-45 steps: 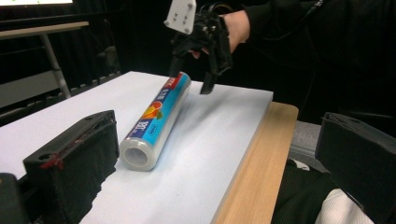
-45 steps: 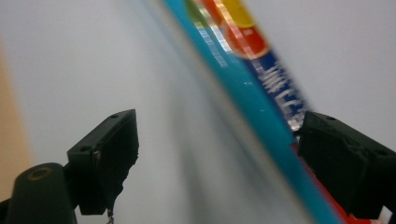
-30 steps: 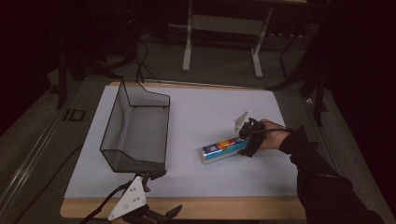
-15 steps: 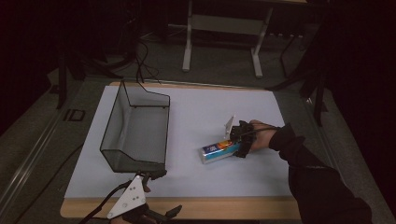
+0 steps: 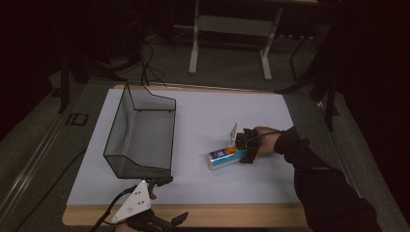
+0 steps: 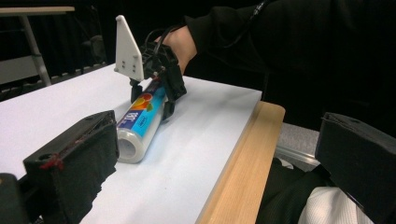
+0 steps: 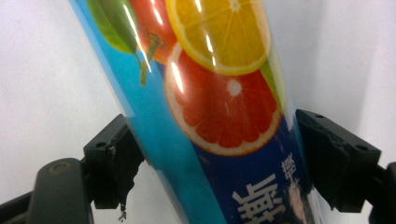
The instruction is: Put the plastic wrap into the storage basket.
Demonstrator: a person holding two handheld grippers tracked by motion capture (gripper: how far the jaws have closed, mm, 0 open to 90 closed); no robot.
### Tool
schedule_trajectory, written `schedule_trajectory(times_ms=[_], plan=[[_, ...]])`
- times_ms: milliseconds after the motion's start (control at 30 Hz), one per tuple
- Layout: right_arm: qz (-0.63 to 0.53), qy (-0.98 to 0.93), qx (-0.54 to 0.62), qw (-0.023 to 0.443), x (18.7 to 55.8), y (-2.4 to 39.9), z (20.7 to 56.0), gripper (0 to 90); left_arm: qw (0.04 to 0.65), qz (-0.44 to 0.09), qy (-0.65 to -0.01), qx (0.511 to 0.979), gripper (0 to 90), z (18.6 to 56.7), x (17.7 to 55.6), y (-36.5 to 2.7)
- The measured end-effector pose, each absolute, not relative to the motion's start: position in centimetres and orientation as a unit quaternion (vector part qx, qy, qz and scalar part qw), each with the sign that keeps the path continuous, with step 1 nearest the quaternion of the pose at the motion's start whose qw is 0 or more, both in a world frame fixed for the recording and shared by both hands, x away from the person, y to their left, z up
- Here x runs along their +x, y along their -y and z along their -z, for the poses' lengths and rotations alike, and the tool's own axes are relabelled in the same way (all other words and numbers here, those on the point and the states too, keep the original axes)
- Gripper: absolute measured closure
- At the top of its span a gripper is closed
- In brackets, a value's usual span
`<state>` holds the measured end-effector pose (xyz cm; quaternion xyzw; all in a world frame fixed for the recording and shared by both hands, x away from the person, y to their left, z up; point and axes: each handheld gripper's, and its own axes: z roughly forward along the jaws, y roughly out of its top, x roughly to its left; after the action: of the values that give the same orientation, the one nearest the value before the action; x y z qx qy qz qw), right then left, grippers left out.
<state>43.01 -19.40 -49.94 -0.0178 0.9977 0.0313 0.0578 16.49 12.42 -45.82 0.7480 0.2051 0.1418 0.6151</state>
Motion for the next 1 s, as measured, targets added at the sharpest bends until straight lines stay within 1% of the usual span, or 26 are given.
schedule_trajectory(times_ms=[167,300,433,467,567,600,700,833,867,967,1000], plan=[[-0.028,-0.998,-0.025,0.051,43.0,19.3,50.2,20.4,0.615,-0.138,-0.209,0.748,0.3,46.1,16.5,-12.3],[-0.023,-0.997,-0.044,0.053,42.8,19.2,50.3,22.6,0.608,-0.147,-0.199,0.755,0.3,46.0,16.4,-12.0],[-0.016,-0.996,-0.064,0.064,42.4,19.1,50.2,24.3,0.609,-0.153,-0.196,0.753,0.3,45.9,16.2,-12.0],[-0.019,-0.995,-0.071,0.073,42.2,19.2,50.1,25.1,0.609,-0.155,-0.196,0.753,0.3,45.8,16.2,-12.1],[-0.024,-0.995,-0.066,0.077,42.1,19.2,50.1,25.9,0.610,-0.155,-0.196,0.752,0.3,45.8,16.2,-12.1],[-0.034,-0.996,-0.046,0.065,42.2,19.3,49.8,26.6,0.610,-0.154,-0.195,0.752,0.3,45.8,16.2,-12.1],[-0.053,-0.997,-0.019,0.052,42.4,19.4,49.4,28.0,0.610,-0.154,-0.194,0.753,0.3,45.8,16.2,-12.1],[-0.093,-0.994,0.011,0.050,42.6,19.6,48.4,28.8,0.612,-0.155,-0.196,0.751,0.3,45.7,16.2,-12.1],[-0.122,-0.990,0.040,0.052,42.8,19.8,47.7,29.0,0.612,-0.155,-0.196,0.750,0.3,45.7,16.2,-12.1],[-0.145,-0.985,0.073,0.055,43.2,19.9,47.0,29.2,0.613,-0.156,-0.196,0.750,0.3,45.7,16.2,-12.1],[-0.163,-0.979,0.106,0.058,43.6,20.0,46.3,29.4,0.613,-0.156,-0.195,0.749,0.3,45.7,16.1,-12.1]])
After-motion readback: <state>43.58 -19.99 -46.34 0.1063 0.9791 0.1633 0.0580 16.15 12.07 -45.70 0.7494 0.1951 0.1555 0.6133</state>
